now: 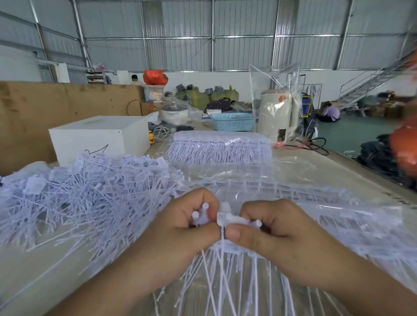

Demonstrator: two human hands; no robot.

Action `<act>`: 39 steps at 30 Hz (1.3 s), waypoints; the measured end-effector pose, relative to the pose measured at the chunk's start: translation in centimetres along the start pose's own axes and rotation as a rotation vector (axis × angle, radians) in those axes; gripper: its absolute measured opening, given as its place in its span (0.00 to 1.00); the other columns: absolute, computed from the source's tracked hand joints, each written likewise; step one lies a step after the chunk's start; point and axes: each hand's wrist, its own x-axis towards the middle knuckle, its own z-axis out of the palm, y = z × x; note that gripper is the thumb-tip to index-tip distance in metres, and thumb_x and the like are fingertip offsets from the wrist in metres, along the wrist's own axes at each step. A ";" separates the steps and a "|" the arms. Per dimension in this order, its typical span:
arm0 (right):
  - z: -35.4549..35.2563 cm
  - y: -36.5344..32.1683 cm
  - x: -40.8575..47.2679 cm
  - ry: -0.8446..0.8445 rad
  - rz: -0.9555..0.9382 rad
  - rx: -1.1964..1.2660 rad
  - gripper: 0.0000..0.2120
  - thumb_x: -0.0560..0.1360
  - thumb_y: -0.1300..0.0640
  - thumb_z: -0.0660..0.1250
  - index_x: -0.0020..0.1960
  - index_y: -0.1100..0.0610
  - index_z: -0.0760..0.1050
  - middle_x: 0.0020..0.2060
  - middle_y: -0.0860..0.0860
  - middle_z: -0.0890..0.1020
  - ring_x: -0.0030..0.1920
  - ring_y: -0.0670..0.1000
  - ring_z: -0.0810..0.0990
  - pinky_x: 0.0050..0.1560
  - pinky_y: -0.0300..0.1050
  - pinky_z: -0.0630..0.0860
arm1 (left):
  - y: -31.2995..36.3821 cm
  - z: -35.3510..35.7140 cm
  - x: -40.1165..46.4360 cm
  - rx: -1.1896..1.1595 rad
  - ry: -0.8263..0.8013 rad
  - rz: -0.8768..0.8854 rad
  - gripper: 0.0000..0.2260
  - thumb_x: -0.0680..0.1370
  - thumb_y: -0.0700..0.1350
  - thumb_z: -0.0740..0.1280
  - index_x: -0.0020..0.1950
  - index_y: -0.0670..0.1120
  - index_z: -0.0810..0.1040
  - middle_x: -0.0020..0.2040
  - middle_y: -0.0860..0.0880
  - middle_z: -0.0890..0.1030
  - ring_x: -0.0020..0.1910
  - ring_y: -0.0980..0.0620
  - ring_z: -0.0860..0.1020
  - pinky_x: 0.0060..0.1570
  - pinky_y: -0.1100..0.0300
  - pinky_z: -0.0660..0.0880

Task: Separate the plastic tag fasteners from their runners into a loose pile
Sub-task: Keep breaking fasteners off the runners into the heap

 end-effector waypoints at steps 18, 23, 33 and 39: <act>-0.6 0.4 -0.1 -0.089 0.038 -0.055 0.21 0.74 0.37 0.67 0.37 0.55 0.74 0.24 0.44 0.66 0.25 0.42 0.64 0.29 0.36 0.61 | 0.5 -0.9 0.0 -0.053 -0.305 -0.079 0.15 0.72 0.43 0.64 0.50 0.59 0.84 0.27 0.52 0.78 0.26 0.57 0.75 0.29 0.67 0.69; -0.4 0.4 -0.1 -0.134 0.011 -0.123 0.20 0.73 0.38 0.69 0.37 0.54 0.72 0.24 0.44 0.67 0.25 0.43 0.65 0.28 0.37 0.61 | 0.4 -1.1 0.1 -0.030 -0.382 -0.125 0.12 0.68 0.52 0.68 0.50 0.57 0.84 0.30 0.51 0.78 0.28 0.56 0.76 0.31 0.64 0.72; -1.2 0.0 0.2 -0.110 0.159 -0.116 0.16 0.72 0.37 0.64 0.31 0.44 0.70 0.24 0.45 0.66 0.25 0.43 0.64 0.29 0.38 0.61 | 0.3 -1.0 0.3 -0.037 -0.184 -0.050 0.07 0.65 0.43 0.76 0.35 0.53 0.79 0.30 0.56 0.73 0.30 0.59 0.71 0.33 0.71 0.69; 1.0 -0.5 0.2 0.222 0.149 -0.153 0.15 0.73 0.42 0.64 0.32 0.47 0.69 0.20 0.44 0.67 0.21 0.44 0.63 0.25 0.39 0.60 | 0.3 0.9 0.5 -0.092 0.140 -0.040 0.07 0.65 0.49 0.73 0.33 0.53 0.75 0.30 0.54 0.73 0.30 0.54 0.72 0.30 0.64 0.70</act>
